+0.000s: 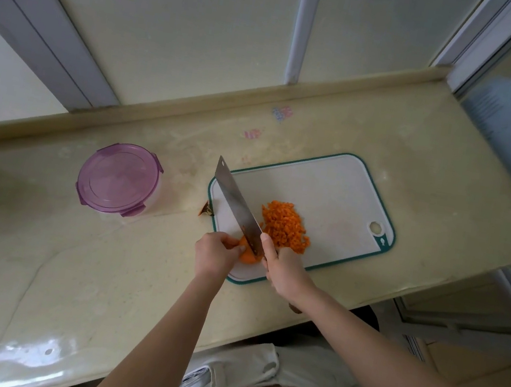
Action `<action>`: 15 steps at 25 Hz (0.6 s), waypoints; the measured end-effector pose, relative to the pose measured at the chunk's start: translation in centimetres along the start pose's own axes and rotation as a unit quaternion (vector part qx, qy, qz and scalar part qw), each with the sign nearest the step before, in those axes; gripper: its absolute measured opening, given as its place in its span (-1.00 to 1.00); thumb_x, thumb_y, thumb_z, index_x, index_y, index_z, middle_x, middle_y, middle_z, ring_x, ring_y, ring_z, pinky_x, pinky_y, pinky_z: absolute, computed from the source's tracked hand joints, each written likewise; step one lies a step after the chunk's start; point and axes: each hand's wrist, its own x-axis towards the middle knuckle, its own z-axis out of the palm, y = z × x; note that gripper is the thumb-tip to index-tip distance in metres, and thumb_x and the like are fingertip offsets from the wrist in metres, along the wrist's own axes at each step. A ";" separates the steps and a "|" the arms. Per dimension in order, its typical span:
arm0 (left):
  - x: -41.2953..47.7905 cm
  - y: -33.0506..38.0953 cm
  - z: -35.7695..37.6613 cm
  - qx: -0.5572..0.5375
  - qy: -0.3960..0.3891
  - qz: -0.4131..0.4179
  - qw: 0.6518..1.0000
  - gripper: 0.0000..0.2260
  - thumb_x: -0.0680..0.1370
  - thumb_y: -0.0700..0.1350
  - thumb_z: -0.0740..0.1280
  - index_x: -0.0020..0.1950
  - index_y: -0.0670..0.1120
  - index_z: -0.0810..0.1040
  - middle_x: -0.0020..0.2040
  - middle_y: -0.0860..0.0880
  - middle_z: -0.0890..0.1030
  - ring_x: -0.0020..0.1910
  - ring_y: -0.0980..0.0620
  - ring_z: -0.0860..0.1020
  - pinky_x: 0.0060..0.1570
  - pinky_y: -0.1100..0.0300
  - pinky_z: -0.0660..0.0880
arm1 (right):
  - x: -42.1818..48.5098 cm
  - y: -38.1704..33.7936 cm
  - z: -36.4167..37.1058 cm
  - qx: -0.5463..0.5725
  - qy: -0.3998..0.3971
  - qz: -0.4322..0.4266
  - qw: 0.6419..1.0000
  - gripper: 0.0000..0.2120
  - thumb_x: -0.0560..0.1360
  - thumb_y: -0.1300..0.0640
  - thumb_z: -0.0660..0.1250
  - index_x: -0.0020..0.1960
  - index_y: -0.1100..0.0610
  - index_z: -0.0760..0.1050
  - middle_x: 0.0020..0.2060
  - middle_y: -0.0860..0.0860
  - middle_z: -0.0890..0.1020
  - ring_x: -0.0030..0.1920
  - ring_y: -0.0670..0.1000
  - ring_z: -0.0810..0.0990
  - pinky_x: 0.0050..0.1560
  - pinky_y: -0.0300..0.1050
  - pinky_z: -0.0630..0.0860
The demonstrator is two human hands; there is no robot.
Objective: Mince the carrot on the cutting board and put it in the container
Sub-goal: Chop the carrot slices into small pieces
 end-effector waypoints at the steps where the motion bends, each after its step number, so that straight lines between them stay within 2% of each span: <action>1: 0.0 0.0 0.1 0.002 0.001 0.001 1.000 -0.88 0.45 -0.16 0.44 -0.05 -0.15 0.65 -0.18 0.00 0.59 -0.14 0.06 0.52 -0.16 0.30 0.36 | -0.1 0.0 -0.1 0.011 0.000 -0.003 1.000 -0.40 0.58 -0.27 -0.07 -0.49 0.10 0.17 -0.61 -0.06 0.25 -0.58 -0.07 0.23 -0.40 -0.10 0.22; 5: -0.1 -0.4 0.3 0.005 0.003 0.022 1.000 -0.86 0.45 -0.16 0.43 -0.02 -0.15 0.64 -0.10 -0.05 0.64 -0.15 0.07 0.52 -0.14 0.30 0.38 | -0.9 0.1 -1.0 0.039 0.000 -0.009 0.999 -0.45 0.59 -0.26 -0.05 -0.45 0.07 0.13 -0.60 -0.08 0.20 -0.61 -0.10 0.17 -0.45 -0.15 0.14; 12: -0.5 -0.9 0.6 -0.018 0.023 0.033 0.999 -0.81 0.50 -0.14 0.38 0.08 -0.16 0.60 -0.03 -0.06 0.63 -0.11 0.09 0.52 -0.09 0.30 0.41 | -2.7 0.5 -0.7 0.042 -0.005 0.027 0.999 -0.45 0.58 -0.25 -0.04 -0.44 0.09 0.16 -0.59 -0.04 0.23 -0.63 -0.10 0.20 -0.49 -0.20 0.17; 15: -0.6 -0.9 0.7 -0.013 0.013 0.020 1.000 -0.86 0.51 -0.16 0.36 0.04 -0.15 0.61 -0.04 -0.07 0.64 -0.12 0.07 0.53 -0.12 0.29 0.42 | -3.2 0.4 -0.3 0.034 -0.007 0.030 0.999 -0.44 0.60 -0.23 -0.03 -0.45 0.10 0.19 -0.61 -0.06 0.25 -0.66 -0.13 0.22 -0.49 -0.23 0.19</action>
